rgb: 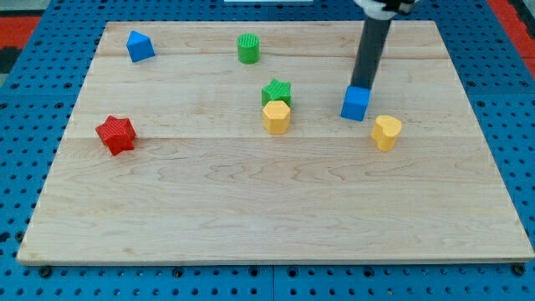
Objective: Push the blue cube towards the bottom right
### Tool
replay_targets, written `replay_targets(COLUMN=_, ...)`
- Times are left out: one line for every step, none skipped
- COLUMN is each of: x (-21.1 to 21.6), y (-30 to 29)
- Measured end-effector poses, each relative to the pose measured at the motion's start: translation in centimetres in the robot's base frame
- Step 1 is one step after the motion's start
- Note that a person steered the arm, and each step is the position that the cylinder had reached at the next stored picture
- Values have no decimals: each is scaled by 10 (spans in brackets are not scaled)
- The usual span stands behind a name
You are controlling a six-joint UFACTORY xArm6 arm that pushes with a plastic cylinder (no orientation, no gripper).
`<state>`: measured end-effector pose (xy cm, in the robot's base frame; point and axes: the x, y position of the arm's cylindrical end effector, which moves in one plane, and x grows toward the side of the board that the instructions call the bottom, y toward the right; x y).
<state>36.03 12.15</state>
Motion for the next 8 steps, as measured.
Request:
replay_targets(x=1, y=-53)
replay_targets(x=-14, y=-62)
replay_targets(x=-15, y=4)
replay_targets(x=42, y=-18)
replay_targets(x=102, y=-23)
replay_targets(x=105, y=-41)
replay_targets(x=77, y=-71)
replay_targets(x=146, y=-73)
